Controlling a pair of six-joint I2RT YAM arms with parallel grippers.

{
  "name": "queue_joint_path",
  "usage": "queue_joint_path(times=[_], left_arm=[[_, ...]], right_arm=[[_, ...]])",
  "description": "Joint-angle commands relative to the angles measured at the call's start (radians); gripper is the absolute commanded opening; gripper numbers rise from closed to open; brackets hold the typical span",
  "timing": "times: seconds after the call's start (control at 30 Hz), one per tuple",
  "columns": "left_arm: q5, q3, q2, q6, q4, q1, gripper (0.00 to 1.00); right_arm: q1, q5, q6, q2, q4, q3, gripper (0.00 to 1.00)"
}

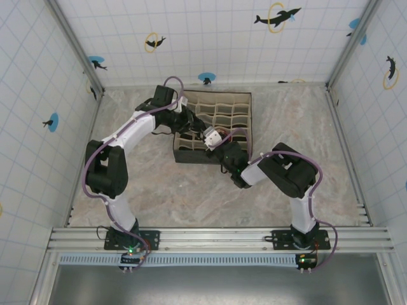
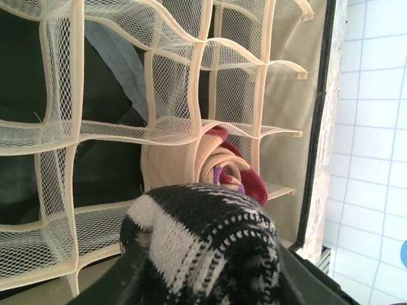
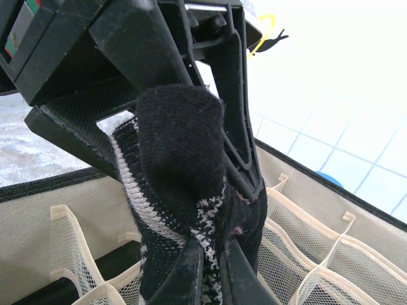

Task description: Roll the socks

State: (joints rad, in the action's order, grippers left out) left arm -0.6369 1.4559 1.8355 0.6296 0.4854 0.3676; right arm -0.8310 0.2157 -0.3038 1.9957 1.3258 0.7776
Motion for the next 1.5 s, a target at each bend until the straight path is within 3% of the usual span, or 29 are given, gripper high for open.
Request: queue_joint_path(times=[0.0,0.2,0.27,0.33,0.5,0.63,0.93,1.1,1.47], left_arm=[[-0.063,0.026,0.008,0.019,-0.007,0.019,0.26],[-0.057,0.026,0.018,0.037,-0.02,0.04,0.03],[-0.045,0.03,0.02,0.044,-0.018,0.042,0.0],[-0.023,0.039,0.02,0.048,-0.006,0.042,0.0],[-0.003,0.084,0.032,0.054,0.019,0.042,0.0],[0.006,0.136,0.051,0.061,0.034,0.043,0.0],[0.089,0.264,0.103,-0.016,0.181,0.047,0.0],[0.148,0.262,0.104,-0.018,0.213,0.067,0.0],[0.248,0.212,0.105,-0.019,0.188,0.116,0.0]], right_arm=[[-0.006,-0.004,-0.001,-0.017,-0.044,0.022,0.02],[-0.01,0.004,0.013,-0.024,-0.088,0.033,0.09],[-0.013,0.023,0.013,-0.033,-0.107,0.037,0.15],[-0.016,0.038,0.015,-0.05,-0.113,0.029,0.26],[-0.016,0.022,0.032,-0.118,-0.136,-0.015,0.67],[-0.021,0.017,0.038,-0.198,-0.191,-0.054,0.81],[-0.037,0.065,0.101,-0.474,-0.334,-0.233,0.89],[-0.055,0.159,0.123,-0.608,-0.486,-0.282,0.89],[-0.071,0.22,0.183,-0.816,-0.579,-0.422,0.9]])
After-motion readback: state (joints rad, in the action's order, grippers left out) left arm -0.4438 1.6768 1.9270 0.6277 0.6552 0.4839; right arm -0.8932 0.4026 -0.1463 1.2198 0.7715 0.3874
